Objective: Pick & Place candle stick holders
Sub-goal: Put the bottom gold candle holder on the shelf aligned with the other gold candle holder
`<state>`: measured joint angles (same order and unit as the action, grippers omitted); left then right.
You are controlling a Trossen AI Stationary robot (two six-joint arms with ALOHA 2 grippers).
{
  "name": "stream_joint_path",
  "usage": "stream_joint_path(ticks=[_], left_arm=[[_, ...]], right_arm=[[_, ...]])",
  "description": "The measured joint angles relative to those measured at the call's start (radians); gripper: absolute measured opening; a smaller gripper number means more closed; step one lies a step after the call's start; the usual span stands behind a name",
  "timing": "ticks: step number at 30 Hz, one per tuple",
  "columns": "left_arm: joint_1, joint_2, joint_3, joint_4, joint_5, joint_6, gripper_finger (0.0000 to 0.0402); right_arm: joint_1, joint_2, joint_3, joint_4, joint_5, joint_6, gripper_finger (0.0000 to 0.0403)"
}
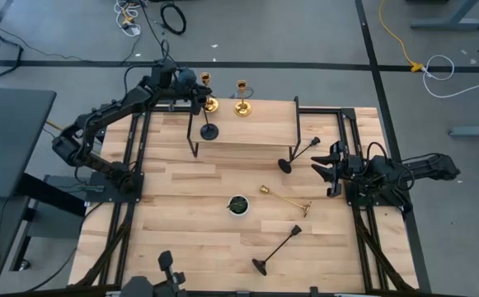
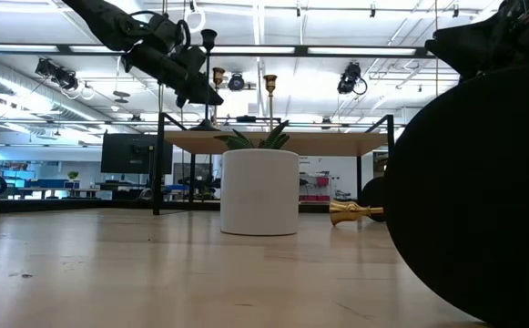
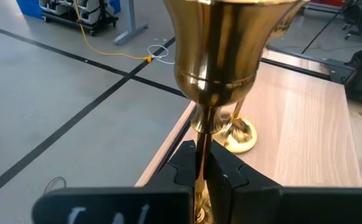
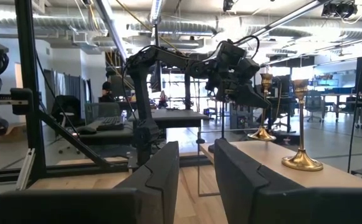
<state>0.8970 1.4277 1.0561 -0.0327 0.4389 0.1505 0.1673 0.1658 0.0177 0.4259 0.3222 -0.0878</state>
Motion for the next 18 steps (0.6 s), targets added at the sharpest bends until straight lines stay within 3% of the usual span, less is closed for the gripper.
stream_joint_path(ticks=[18], left_arm=[[-0.003,0.045,-0.001,0.022,0.002,-0.006,0.0015]], right_arm=[[0.0,0.0,0.0,0.0,0.0,0.0,0.0103]])
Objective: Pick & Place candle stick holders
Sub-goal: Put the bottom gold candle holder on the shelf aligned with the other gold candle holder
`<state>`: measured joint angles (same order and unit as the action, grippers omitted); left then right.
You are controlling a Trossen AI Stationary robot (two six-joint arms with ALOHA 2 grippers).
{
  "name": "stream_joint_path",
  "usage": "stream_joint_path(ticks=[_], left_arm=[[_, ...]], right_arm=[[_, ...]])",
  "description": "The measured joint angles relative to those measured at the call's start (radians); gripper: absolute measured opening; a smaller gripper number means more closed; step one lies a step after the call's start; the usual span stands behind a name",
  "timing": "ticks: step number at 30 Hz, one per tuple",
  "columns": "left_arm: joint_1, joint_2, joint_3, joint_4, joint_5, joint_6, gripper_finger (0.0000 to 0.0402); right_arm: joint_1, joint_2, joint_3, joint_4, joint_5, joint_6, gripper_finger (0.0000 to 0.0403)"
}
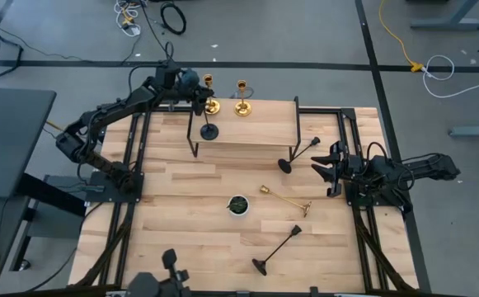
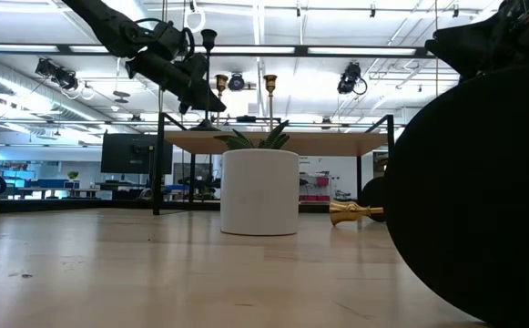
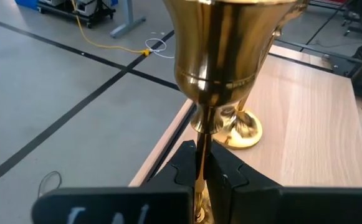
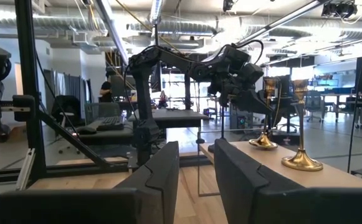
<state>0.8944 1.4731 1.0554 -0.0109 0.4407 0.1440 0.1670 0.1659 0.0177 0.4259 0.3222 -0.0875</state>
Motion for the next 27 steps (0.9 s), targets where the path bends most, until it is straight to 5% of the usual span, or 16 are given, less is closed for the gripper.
stream_joint_path(ticks=[27], left_arm=[[-0.001,0.0,0.001,-0.04,-0.002,-0.014,0.0052]], right_arm=[[0.0,0.0,0.0,0.0,0.0,0.0,0.0103]])
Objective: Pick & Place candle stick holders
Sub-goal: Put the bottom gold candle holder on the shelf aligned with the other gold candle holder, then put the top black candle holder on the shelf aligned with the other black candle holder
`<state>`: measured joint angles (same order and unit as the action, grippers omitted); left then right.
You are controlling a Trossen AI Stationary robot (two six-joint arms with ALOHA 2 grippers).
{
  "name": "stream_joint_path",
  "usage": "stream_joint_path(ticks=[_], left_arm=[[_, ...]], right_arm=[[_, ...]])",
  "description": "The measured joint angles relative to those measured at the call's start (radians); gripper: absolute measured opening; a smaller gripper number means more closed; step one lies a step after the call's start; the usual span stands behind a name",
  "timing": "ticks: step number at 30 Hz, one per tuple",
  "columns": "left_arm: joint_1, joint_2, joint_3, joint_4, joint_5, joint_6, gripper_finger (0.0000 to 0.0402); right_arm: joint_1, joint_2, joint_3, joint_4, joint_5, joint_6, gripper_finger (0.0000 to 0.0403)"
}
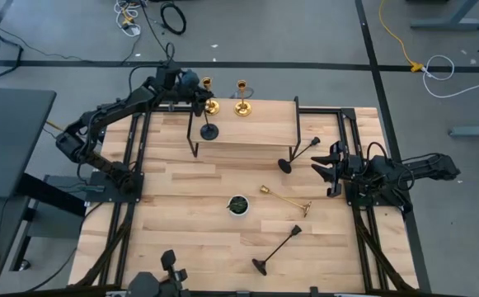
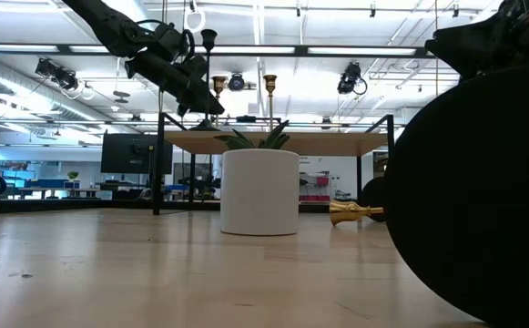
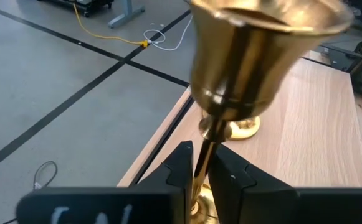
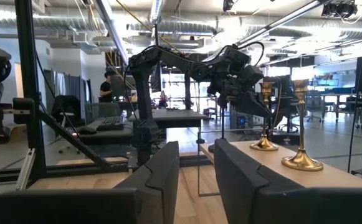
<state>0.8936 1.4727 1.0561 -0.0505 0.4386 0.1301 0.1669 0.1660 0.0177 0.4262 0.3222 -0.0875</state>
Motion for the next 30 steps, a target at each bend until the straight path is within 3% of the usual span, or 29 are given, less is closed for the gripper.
stream_joint_path(ticks=[7,17,24,30], left_arm=[[0.0,0.0,0.0,0.0,0.003,-0.008,0.0082],[0.0,-0.025,0.0,-0.008,-0.007,-0.013,0.0169],[0.0,-0.101,0.0,-0.086,-0.069,-0.007,0.0217],[0.001,-0.204,0.0,-0.188,-0.136,0.037,0.0229]], right_arm=[[0.0,0.0,0.0,0.0,0.0,0.0,0.0103],[0.0,0.0,0.0,0.0,0.0,0.0,0.0103],[0.0,0.0,0.0,0.0,0.0,0.0,0.0103],[0.0,0.0,0.0,0.0,0.0,0.0,0.0103]])
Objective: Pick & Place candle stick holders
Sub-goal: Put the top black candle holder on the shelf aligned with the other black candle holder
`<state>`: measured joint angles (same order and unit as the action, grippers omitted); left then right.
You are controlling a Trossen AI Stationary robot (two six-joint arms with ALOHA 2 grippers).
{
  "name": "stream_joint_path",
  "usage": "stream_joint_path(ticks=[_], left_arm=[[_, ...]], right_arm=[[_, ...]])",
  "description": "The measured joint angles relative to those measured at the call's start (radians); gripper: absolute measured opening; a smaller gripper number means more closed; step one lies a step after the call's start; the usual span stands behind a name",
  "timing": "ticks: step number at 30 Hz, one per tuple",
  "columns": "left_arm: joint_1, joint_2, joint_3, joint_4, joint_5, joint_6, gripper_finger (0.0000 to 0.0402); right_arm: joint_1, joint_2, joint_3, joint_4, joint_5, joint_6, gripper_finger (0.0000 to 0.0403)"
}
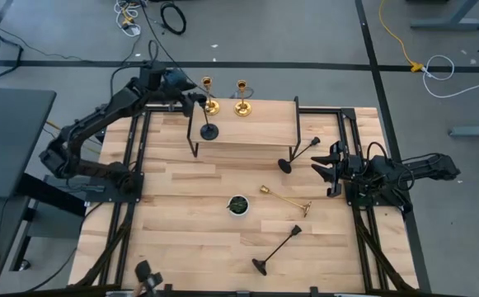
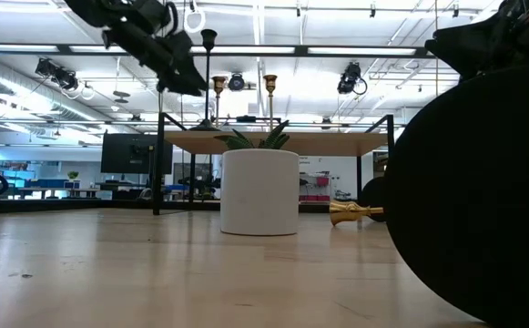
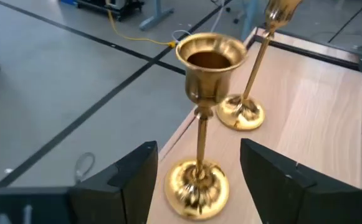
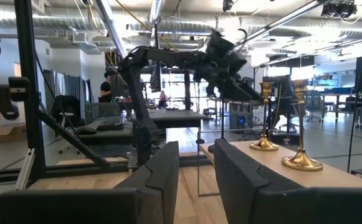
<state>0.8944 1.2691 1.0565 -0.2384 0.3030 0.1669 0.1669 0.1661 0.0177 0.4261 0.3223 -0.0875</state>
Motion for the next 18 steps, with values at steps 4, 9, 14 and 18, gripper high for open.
stream_joint_path(ticks=[4,9,14,18], left_arm=[[0.0,-0.074,0.0,-0.084,-0.012,-0.003,0.0225],[-0.001,-0.174,0.0,-0.213,-0.011,-0.025,0.0223],[-0.002,-0.272,0.0,-0.314,0.132,-0.025,0.0223],[-0.042,-0.338,0.0,-0.364,0.313,-0.026,0.0223]], right_arm=[[0.0,0.0,0.0,0.0,0.0,0.0,0.0103],[0.0,0.0,0.0,0.0,0.0,0.0,0.0103],[0.0,0.0,0.0,0.0,0.001,0.0,0.0103],[0.0,0.0,0.0,0.0,0.001,0.0,0.0103]])
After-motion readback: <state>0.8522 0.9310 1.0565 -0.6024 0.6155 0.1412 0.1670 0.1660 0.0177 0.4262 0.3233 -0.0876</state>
